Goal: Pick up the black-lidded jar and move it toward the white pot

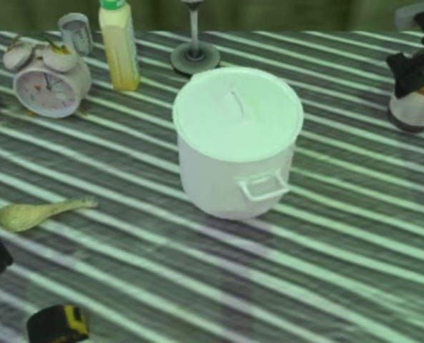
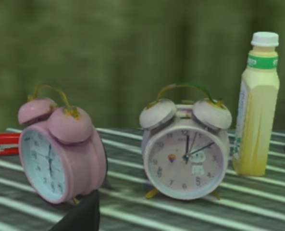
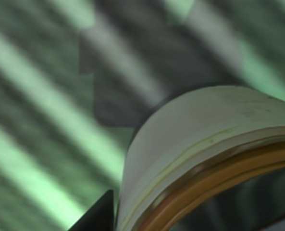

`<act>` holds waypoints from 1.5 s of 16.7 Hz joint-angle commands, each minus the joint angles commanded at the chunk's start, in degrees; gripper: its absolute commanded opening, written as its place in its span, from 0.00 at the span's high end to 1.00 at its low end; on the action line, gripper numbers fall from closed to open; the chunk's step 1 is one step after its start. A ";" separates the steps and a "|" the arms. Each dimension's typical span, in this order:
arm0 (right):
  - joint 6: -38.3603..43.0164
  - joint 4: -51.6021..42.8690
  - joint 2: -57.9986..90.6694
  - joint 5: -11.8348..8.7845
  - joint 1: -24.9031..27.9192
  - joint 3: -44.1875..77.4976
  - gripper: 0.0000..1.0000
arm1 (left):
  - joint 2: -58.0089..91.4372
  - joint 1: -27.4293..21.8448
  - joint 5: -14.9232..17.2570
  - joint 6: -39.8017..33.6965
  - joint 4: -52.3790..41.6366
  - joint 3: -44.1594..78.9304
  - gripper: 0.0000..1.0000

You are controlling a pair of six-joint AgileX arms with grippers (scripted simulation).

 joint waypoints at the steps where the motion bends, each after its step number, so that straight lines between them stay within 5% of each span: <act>1: 0.00 0.00 0.00 0.00 0.00 0.00 0.53 | 0.00 0.00 0.00 0.00 0.00 0.00 0.00; 8: 0.00 0.00 0.00 0.00 0.00 0.00 1.00 | 0.00 0.00 0.00 0.00 0.00 0.00 0.00; 18: 0.02 0.03 -0.90 -0.05 -0.12 -0.86 1.00 | 0.00 0.00 0.00 0.00 0.00 0.00 0.00; 25: 0.08 0.09 -18.60 -0.27 0.12 -18.39 1.00 | 0.00 0.00 0.00 0.00 0.00 0.00 0.00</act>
